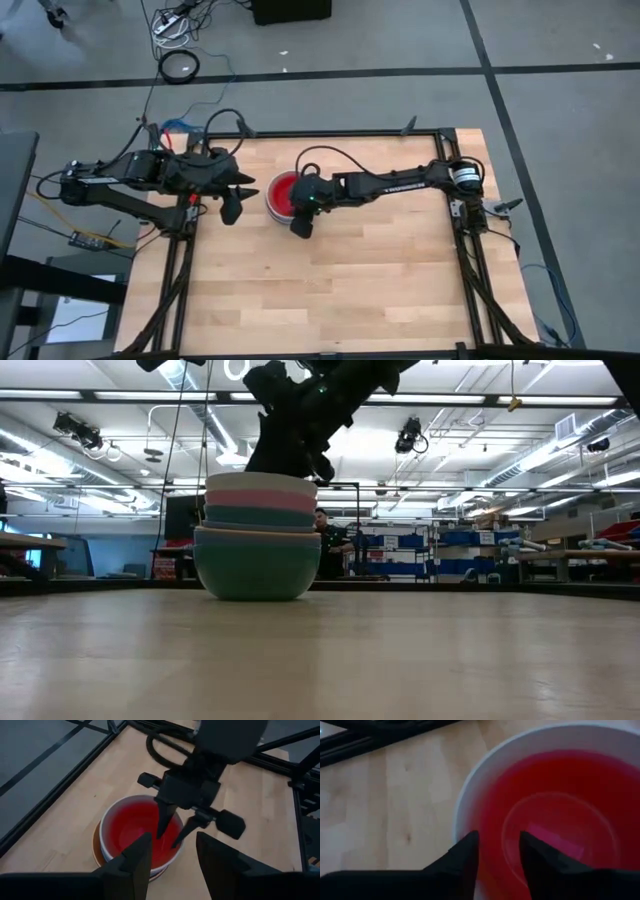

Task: Nest bowls inside each other
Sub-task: Stack the red bowl on top of the orange bowl, then return to Home Position

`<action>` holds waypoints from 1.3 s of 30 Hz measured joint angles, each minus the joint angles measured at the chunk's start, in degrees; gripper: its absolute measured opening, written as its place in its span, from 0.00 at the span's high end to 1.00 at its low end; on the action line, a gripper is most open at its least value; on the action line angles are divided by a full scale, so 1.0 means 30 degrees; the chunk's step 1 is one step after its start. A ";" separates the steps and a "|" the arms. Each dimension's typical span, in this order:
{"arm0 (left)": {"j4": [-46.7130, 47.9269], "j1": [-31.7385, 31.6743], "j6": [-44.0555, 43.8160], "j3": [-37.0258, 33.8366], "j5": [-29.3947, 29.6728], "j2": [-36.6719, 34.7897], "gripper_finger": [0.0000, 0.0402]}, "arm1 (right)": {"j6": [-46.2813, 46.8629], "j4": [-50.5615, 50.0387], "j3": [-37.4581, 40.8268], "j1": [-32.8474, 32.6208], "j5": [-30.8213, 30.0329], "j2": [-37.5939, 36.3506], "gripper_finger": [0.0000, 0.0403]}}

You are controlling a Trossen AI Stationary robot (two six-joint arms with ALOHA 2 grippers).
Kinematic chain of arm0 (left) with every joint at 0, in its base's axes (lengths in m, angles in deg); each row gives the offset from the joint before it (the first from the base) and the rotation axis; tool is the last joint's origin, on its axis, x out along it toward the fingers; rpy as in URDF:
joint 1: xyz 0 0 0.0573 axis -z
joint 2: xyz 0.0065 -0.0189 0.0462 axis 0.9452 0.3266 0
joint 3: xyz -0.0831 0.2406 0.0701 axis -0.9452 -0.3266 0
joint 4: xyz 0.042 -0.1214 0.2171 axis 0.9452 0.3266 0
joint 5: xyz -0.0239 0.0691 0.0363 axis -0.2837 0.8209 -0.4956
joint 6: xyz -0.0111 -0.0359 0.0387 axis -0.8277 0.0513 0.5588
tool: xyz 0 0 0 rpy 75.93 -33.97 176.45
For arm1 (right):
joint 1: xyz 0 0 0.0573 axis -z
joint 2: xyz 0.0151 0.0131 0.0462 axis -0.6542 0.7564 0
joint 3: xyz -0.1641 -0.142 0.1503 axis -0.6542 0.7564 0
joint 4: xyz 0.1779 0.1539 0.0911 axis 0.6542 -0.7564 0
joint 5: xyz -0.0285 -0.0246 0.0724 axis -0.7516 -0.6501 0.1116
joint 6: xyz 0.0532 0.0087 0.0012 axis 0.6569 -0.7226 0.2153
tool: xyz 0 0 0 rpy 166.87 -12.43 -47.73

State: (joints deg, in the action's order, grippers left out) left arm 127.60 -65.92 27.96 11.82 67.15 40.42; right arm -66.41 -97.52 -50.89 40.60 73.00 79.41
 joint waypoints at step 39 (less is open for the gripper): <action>-0.6584 0.1158 0.7382 0.1403 -0.5782 -0.9627 0.60 | -0.7738 -0.2882 0.0000 -0.6606 -0.2026 -1.9752 0.62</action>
State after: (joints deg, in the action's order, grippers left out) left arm 107.85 -62.45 50.11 16.03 49.80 11.54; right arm -89.63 -106.17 -50.89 20.78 66.92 20.15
